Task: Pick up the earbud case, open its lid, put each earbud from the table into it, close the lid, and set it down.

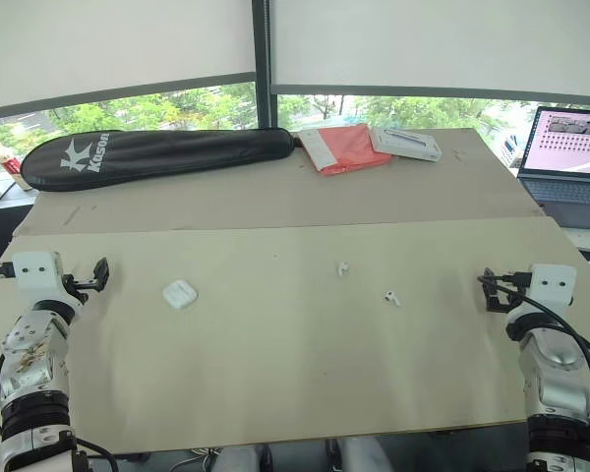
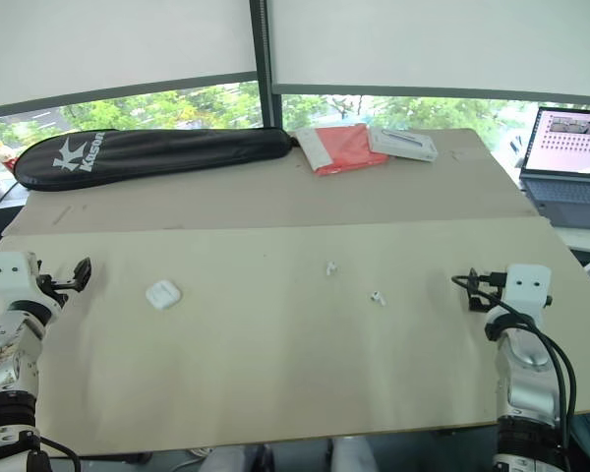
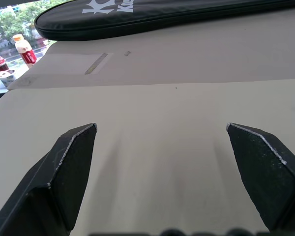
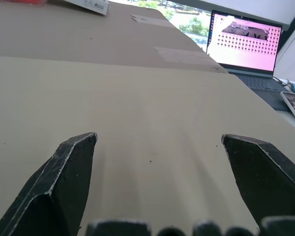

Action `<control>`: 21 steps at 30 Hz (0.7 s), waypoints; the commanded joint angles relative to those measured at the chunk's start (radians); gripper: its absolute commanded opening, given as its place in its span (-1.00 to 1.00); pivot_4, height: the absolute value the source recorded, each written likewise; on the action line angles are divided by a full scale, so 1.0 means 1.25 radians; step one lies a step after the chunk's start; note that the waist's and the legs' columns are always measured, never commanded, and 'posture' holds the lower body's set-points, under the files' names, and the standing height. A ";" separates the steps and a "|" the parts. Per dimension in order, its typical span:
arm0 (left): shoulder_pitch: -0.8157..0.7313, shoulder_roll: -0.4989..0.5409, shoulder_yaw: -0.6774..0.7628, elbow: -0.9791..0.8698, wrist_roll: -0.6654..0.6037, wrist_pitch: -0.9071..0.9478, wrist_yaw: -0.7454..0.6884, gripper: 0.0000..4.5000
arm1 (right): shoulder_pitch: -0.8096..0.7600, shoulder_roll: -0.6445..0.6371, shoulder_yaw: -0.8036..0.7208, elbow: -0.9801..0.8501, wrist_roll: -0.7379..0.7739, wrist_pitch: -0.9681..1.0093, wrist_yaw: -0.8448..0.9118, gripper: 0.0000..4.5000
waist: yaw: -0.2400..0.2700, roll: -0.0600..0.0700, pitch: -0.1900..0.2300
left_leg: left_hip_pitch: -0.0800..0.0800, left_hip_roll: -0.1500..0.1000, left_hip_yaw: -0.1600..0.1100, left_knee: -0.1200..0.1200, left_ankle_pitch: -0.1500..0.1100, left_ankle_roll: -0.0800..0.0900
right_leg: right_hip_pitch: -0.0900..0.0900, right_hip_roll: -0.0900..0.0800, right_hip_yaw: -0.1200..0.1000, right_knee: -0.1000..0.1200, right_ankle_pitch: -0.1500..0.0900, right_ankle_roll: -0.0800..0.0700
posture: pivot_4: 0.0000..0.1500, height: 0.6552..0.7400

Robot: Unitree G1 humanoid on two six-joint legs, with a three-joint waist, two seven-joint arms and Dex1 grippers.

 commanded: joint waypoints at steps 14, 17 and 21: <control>0.012 0.050 0.046 -0.048 -0.060 0.002 -0.095 1.00 | -0.034 -0.029 -0.005 -0.017 0.005 -0.017 0.016 1.00 | -0.003 0.000 0.000 | 0.000 0.000 0.000 0.000 0.000 0.000 | 0.000 0.000 0.000 0.000 0.000 0.000 | 1.00 1.00; 0.030 0.079 0.054 -0.106 -0.129 0.055 -0.197 1.00 | -0.070 -0.035 0.022 -0.030 0.019 0.005 0.061 1.00 | -0.006 0.000 0.000 | 0.000 0.000 0.000 0.000 0.000 0.000 | 0.000 0.000 0.000 0.000 0.000 0.000 | 1.00 1.00; 0.063 0.165 0.013 -0.227 -0.202 0.192 -0.363 1.00 | -0.156 -0.034 0.116 -0.084 0.089 0.079 0.229 1.00 | -0.014 0.000 0.000 | 0.000 0.001 0.000 0.000 0.000 0.000 | 0.000 0.001 0.000 0.000 0.000 0.000 | 1.00 1.00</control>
